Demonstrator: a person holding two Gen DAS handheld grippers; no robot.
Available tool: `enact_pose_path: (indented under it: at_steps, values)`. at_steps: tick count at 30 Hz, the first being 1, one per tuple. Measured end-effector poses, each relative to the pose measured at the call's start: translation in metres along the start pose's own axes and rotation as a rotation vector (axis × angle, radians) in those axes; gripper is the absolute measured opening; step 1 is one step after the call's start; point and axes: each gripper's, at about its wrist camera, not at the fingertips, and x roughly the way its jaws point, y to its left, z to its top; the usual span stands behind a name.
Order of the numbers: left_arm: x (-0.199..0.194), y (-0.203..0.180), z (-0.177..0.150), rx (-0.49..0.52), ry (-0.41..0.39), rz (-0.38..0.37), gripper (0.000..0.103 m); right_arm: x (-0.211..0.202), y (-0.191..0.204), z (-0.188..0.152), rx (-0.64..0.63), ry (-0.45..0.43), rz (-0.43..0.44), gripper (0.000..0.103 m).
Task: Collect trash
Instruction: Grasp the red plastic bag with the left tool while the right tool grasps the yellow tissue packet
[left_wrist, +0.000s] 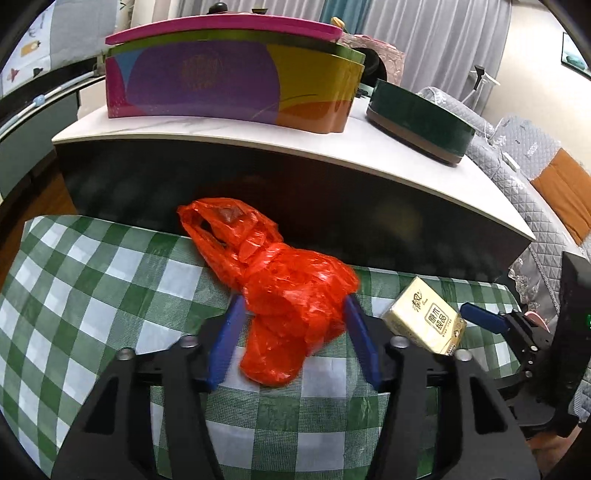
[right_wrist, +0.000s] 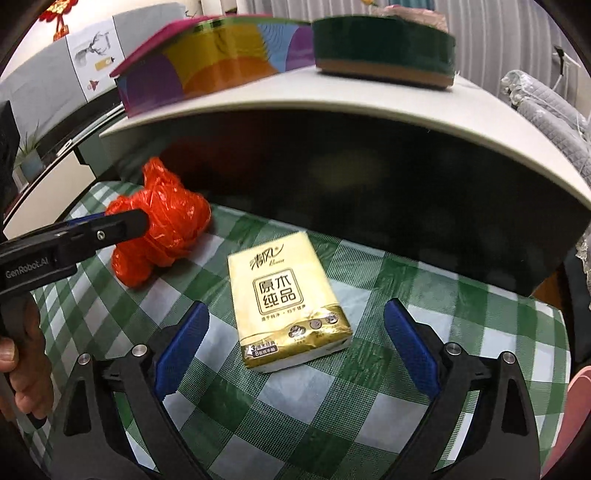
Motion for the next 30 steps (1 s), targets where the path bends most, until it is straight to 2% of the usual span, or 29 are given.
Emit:
enact_pose_path:
  at_steps: [1,3,4,5,8,11,30]
  values:
    - [0.0,-0.002,0.0,0.008,0.0,0.0,0.042,0.0,-0.001,0.0,0.005,0.002,0.0,0.089]
    - [-0.001,-0.006,0.0,0.025,0.001,0.005,0.033,-0.001,-0.003,0.0,0.006,0.006,-0.003,0.076]
    - [-0.002,-0.006,0.0,0.029,0.002,0.005,0.028,-0.001,-0.003,-0.001,0.004,0.011,0.001,0.065]
    - [-0.003,-0.007,0.0,0.03,0.0,0.006,0.023,-0.002,-0.004,-0.001,0.003,0.012,0.002,0.06]
    - [-0.008,-0.008,0.003,0.029,-0.011,0.001,0.017,-0.013,-0.005,-0.003,-0.001,-0.01,-0.01,0.058]
    - [-0.016,-0.011,0.004,0.033,-0.028,-0.005,0.014,-0.027,-0.01,-0.006,0.017,-0.029,-0.015,0.057]
    - [-0.076,-0.052,-0.015,0.117,-0.099,-0.043,0.013,-0.142,-0.026,-0.037,0.023,-0.136,-0.119,0.053]
